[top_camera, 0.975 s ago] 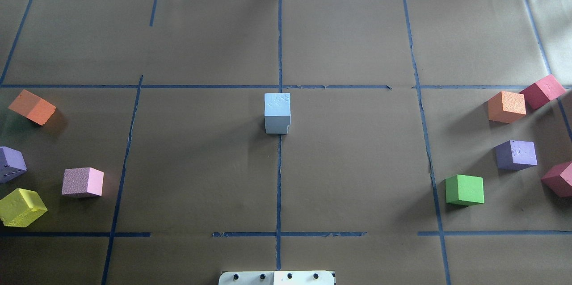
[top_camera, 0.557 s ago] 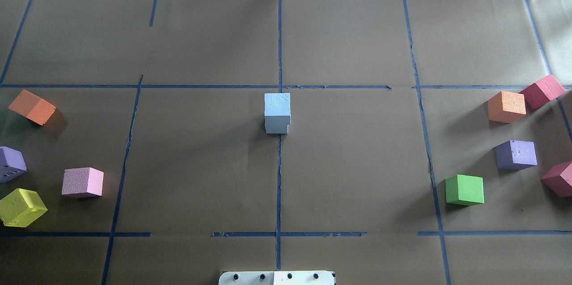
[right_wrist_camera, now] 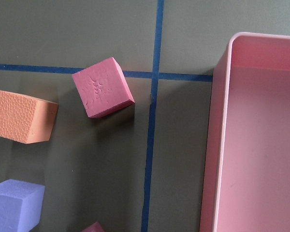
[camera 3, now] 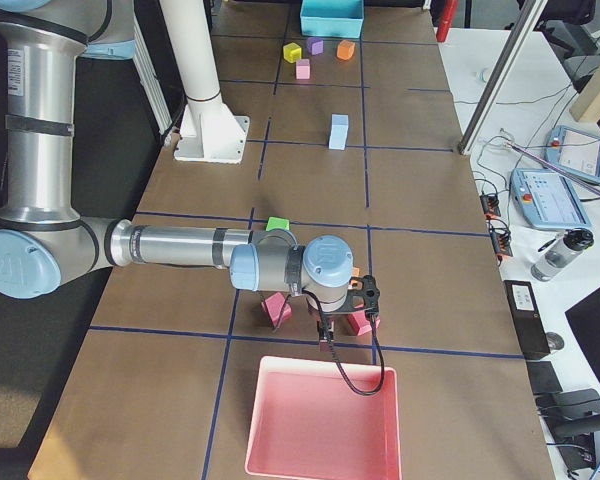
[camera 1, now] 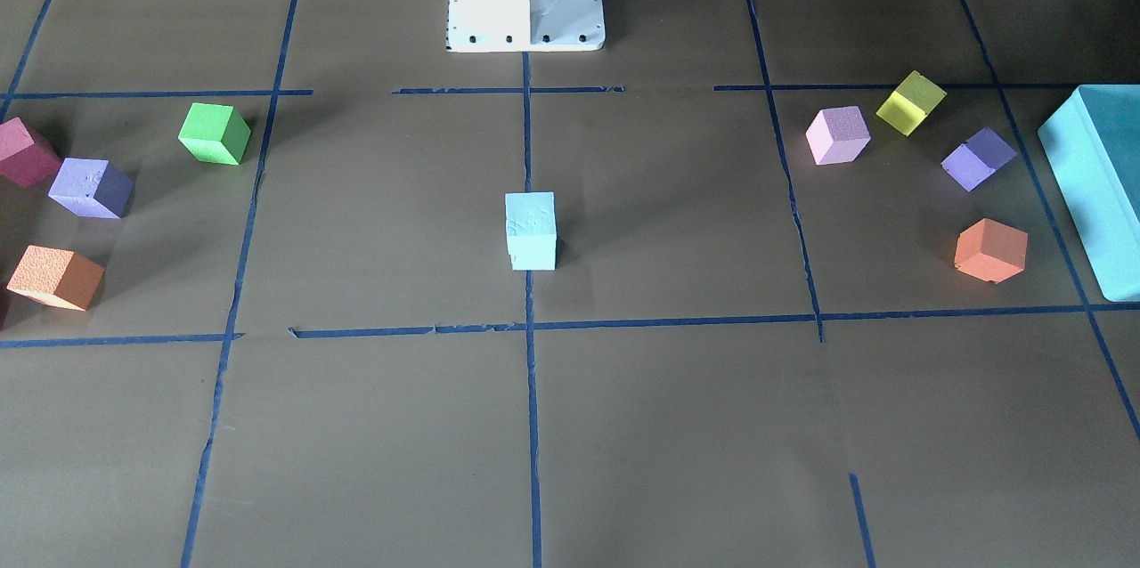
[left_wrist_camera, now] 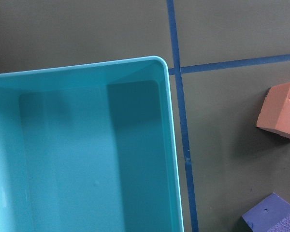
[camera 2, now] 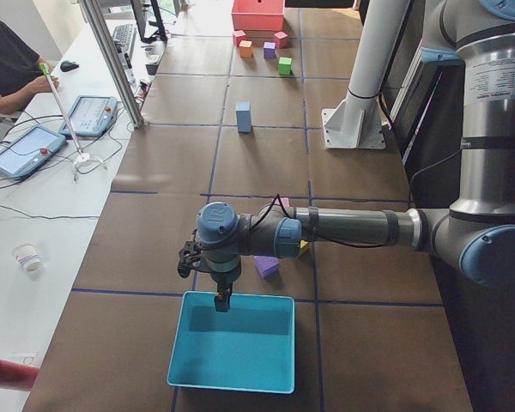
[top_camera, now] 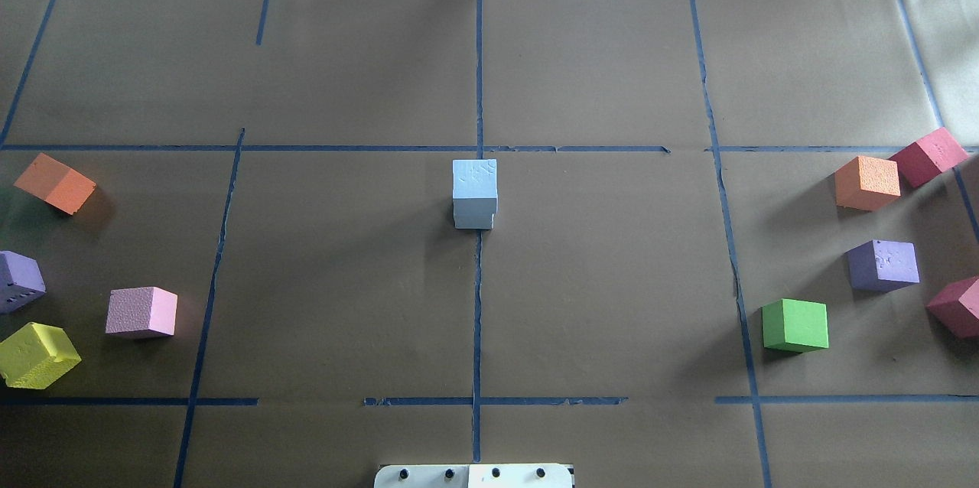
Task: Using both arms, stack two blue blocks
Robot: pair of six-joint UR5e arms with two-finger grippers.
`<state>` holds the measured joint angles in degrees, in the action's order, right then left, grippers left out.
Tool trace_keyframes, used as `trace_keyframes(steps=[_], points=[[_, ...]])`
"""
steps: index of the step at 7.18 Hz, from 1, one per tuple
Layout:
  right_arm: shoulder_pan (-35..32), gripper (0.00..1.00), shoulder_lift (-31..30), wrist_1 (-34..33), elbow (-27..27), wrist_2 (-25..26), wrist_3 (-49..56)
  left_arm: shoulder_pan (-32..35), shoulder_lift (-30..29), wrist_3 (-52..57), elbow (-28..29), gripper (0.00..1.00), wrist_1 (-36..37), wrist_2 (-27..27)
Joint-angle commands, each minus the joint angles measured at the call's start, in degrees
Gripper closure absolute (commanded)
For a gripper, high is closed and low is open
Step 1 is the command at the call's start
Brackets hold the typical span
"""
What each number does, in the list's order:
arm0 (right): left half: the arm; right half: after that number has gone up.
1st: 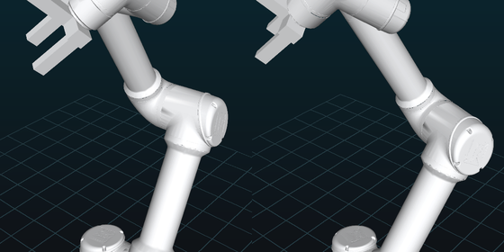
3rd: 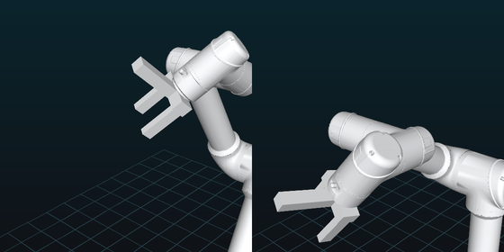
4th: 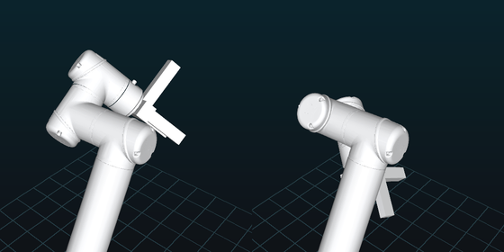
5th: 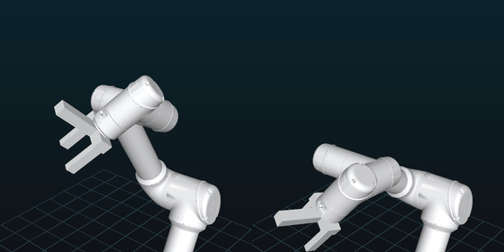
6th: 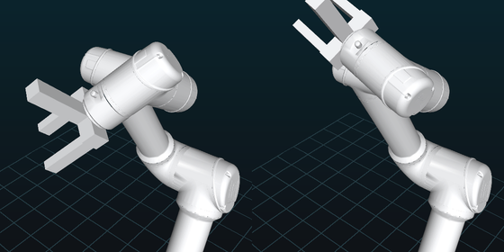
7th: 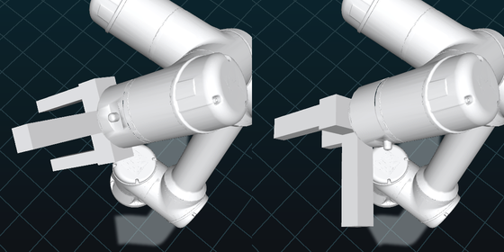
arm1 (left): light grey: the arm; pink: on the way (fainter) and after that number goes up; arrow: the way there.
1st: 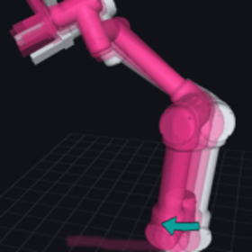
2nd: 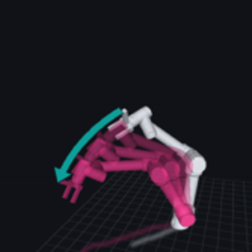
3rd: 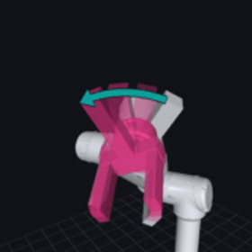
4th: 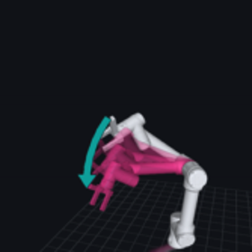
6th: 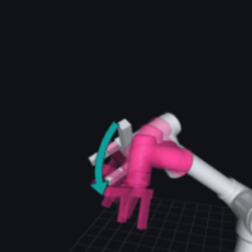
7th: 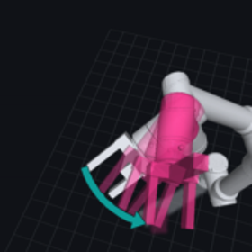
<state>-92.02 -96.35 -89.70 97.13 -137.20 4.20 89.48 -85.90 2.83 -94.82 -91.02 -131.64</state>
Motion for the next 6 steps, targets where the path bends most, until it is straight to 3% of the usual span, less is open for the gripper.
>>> trace_keyframes(steps=[1,6], points=[[0.0,0.0,0.1,0.0,0.1,0.0,-0.1,1.4,0.0,-0.2,0.8,0.0,0.7,-0.1],[0.0,0.0,0.4,0.0,0.2,0.0,-0.1,1.7,-0.1,-0.2,3.9,0.0,0.5,-4.9]])
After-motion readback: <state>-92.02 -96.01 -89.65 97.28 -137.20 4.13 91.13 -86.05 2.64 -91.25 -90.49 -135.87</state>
